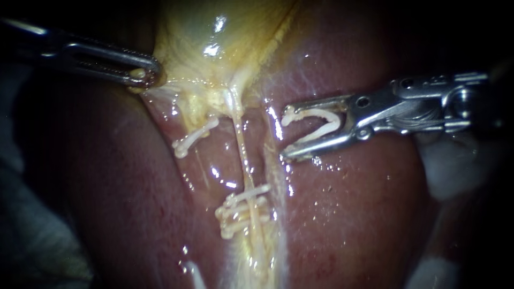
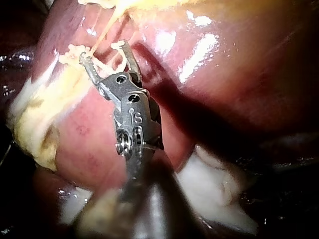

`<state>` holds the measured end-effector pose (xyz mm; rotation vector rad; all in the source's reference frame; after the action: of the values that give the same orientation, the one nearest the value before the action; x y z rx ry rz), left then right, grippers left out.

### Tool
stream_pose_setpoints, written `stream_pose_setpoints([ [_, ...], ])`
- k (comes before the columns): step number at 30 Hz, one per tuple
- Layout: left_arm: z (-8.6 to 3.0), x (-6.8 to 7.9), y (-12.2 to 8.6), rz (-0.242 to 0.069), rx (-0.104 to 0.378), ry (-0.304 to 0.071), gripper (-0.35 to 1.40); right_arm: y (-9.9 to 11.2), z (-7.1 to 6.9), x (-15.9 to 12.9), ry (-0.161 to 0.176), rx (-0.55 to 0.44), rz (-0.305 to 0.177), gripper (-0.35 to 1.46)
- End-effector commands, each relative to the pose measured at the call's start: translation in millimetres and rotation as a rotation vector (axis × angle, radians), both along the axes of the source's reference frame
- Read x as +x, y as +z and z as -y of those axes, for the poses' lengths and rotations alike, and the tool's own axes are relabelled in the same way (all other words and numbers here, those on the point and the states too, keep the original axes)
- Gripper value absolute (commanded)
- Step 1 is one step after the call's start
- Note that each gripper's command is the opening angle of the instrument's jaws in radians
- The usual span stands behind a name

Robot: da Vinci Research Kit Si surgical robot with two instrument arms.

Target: Clipping second clip right tube

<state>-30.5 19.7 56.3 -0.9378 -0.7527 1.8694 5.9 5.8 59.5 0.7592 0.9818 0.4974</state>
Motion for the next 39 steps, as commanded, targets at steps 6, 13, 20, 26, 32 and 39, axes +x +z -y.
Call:
stream_pose_setpoints([
  [6, 0.1, -0.1, -0.1, 0.000, 0.000, -0.001, -0.35, 1.9, 2.0, 1.8, 0.001, 0.102, 0.012, 0.49],
  [13, 0.1, -0.2, -0.2, -0.001, 0.000, -0.002, -0.35, 4.3, 3.9, 3.4, 0.000, 0.179, 0.028, 0.49],
  [20, 0.1, -0.3, -0.2, -0.001, 0.000, -0.002, -0.35, 6.8, 5.7, 5.0, 0.011, 0.231, 0.026, 0.49],
  [26, 0.1, -0.3, -0.2, -0.001, 0.000, -0.003, -0.35, 7.1, 6.0, 6.2, 0.043, 0.308, -0.042, 0.49],
  [32, 0.1, -0.3, -0.2, -0.001, 0.000, -0.003, -0.35, 6.8, 6.0, 6.7, 0.085, 0.375, -0.102, 0.49],
  [39, 0.1, -0.3, -0.2, -0.001, 0.000, -0.003, -0.35, 5.6, 6.1, 6.8, 0.096, 0.443, -0.166, 0.49],
])
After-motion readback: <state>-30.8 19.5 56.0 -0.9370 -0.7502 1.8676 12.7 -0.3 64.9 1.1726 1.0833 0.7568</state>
